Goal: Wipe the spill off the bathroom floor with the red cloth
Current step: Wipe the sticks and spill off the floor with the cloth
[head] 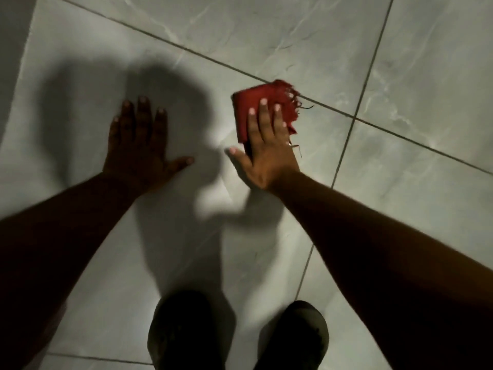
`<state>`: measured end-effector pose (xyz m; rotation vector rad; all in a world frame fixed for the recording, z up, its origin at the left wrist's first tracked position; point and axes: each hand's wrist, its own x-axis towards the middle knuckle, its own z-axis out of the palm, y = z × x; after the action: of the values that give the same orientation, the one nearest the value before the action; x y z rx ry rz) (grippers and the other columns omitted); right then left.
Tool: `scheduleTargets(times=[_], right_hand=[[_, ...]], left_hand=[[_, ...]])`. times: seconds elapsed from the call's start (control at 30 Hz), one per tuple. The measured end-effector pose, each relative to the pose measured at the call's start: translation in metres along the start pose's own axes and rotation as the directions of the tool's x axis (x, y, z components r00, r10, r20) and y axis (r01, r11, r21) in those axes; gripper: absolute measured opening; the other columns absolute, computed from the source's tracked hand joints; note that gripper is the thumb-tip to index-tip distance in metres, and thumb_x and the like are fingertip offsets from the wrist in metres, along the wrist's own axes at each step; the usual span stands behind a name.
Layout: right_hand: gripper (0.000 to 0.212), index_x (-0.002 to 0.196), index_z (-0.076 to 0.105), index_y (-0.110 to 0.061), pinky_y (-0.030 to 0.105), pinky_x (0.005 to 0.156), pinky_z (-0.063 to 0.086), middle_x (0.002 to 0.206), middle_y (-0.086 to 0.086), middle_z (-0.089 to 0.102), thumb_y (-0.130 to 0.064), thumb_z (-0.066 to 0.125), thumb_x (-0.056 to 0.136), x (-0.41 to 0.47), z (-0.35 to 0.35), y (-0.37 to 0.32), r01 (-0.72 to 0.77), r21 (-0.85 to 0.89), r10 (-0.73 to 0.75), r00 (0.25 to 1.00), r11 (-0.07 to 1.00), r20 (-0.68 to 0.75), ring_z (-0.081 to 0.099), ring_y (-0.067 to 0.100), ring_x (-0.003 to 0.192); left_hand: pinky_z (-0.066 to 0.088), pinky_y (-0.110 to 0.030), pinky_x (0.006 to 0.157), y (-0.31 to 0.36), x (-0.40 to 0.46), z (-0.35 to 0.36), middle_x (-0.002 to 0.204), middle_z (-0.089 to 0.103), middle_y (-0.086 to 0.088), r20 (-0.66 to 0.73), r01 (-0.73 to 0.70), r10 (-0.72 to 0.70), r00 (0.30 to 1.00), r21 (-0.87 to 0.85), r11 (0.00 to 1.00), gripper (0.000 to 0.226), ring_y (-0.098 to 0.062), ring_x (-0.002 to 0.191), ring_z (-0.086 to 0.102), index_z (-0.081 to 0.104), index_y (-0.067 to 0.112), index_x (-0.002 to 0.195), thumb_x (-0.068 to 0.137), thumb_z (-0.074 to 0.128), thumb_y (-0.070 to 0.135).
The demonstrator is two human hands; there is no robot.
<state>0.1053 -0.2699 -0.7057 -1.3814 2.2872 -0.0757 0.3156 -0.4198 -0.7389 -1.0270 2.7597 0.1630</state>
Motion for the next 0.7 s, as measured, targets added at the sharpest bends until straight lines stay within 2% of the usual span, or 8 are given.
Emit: scheduleTargets(times=[0.1, 0.17, 0.23, 0.37, 0.47, 0.5, 0.6, 0.7], right_hand=[[0.086, 0.15, 0.015, -0.002, 0.052, 0.122, 0.008, 0.16, 0.024, 0.008, -0.058, 0.044, 0.092, -0.023, -0.014, 0.048, 0.167, -0.108, -0.164, 0.986, 0.98, 0.032, -0.001, 0.046, 0.148], [0.086, 0.149, 0.018, 0.002, 0.052, 0.123, 0.006, 0.158, 0.029, 0.01, -0.053, 0.05, 0.091, -0.032, -0.02, 0.075, 0.012, -0.065, -0.014, 0.999, 0.998, -0.043, 0.001, 0.049, 0.147], [0.086, 0.151, 0.01, 0.001, 0.05, 0.123, 0.001, 0.16, 0.028, 0.002, -0.051, 0.048, 0.093, -0.042, -0.021, 0.094, -0.258, 0.024, 0.259, 0.964, 0.966, -0.066, -0.004, 0.048, 0.147], [0.093, 0.151, -0.005, -0.003, 0.049, 0.12, -0.007, 0.161, 0.023, -0.013, -0.064, 0.032, 0.092, -0.037, -0.012, 0.097, -0.584, 0.161, 0.596, 0.803, 0.795, -0.029, -0.014, 0.044, 0.147], [0.104, 0.151, -0.007, -0.003, 0.052, 0.119, -0.007, 0.161, 0.023, -0.013, -0.076, 0.029, 0.085, -0.001, -0.007, 0.055, -0.78, 0.31, 0.822, 0.57, 0.544, -0.009, -0.013, 0.044, 0.147], [0.108, 0.15, -0.008, -0.003, 0.054, 0.119, -0.006, 0.161, 0.023, -0.014, -0.078, 0.029, 0.083, 0.009, -0.007, 0.041, -0.794, 0.327, 0.841, 0.54, 0.513, -0.007, -0.014, 0.044, 0.147], [0.112, 0.149, -0.013, -0.003, 0.058, 0.117, -0.008, 0.159, 0.023, -0.021, -0.083, 0.02, 0.077, 0.04, -0.006, 0.007, -0.712, 0.285, 0.741, 0.671, 0.642, 0.009, -0.022, 0.044, 0.145], [0.11, 0.15, -0.007, -0.003, 0.058, 0.116, -0.01, 0.16, 0.024, -0.018, -0.082, 0.017, 0.078, 0.065, -0.006, -0.032, -0.467, 0.168, 0.473, 0.881, 0.868, 0.004, -0.022, 0.045, 0.144]], left_hand=[[0.011, -0.054, 0.117, 0.001, -0.002, -0.002, 0.159, 0.013, -0.026, -0.052, 0.003, -0.002, 0.999, 0.028, 1.0, 0.101, -0.049, 0.145, 0.012, 0.012, 0.01, 0.154, 0.082, 0.037, 0.077], [0.011, -0.054, 0.117, 0.001, -0.004, -0.004, 0.159, 0.014, -0.027, -0.072, -0.008, 0.011, 0.997, 0.036, 0.999, 0.1, -0.049, 0.145, 0.013, 0.013, 0.01, 0.154, 0.083, 0.038, 0.076], [0.012, -0.056, 0.116, 0.0, -0.003, -0.004, 0.159, 0.013, -0.028, -0.083, -0.03, 0.032, 0.996, 0.026, 0.999, 0.1, -0.05, 0.145, 0.013, 0.012, 0.009, 0.154, 0.083, 0.038, 0.075], [0.01, -0.059, 0.115, -0.002, 0.0, 0.0, 0.159, 0.01, -0.028, -0.074, -0.024, 0.026, 0.997, 0.02, 0.999, 0.102, -0.049, 0.145, 0.009, 0.007, 0.011, 0.154, 0.081, 0.032, 0.077], [0.009, -0.06, 0.115, -0.001, 0.0, 0.003, 0.159, 0.009, -0.027, -0.055, -0.011, 0.012, 0.998, 0.016, 1.0, 0.103, -0.049, 0.145, 0.009, 0.007, 0.012, 0.154, 0.08, 0.029, 0.079], [0.009, -0.06, 0.116, 0.001, -0.001, 0.002, 0.159, 0.01, -0.027, -0.053, -0.016, 0.016, 0.998, 0.008, 1.0, 0.103, -0.049, 0.146, 0.009, 0.008, 0.011, 0.154, 0.08, 0.029, 0.079], [0.01, -0.058, 0.116, 0.003, -0.001, -0.004, 0.159, 0.013, -0.029, -0.066, -0.016, 0.017, 0.998, 0.004, 1.0, 0.101, -0.049, 0.146, 0.01, 0.014, 0.008, 0.153, 0.082, 0.031, 0.076], [0.01, -0.057, 0.117, 0.003, -0.002, -0.007, 0.159, 0.013, -0.029, -0.048, -0.014, 0.014, 0.999, 0.006, 1.0, 0.1, -0.048, 0.146, 0.011, 0.016, 0.006, 0.153, 0.082, 0.03, 0.076]])
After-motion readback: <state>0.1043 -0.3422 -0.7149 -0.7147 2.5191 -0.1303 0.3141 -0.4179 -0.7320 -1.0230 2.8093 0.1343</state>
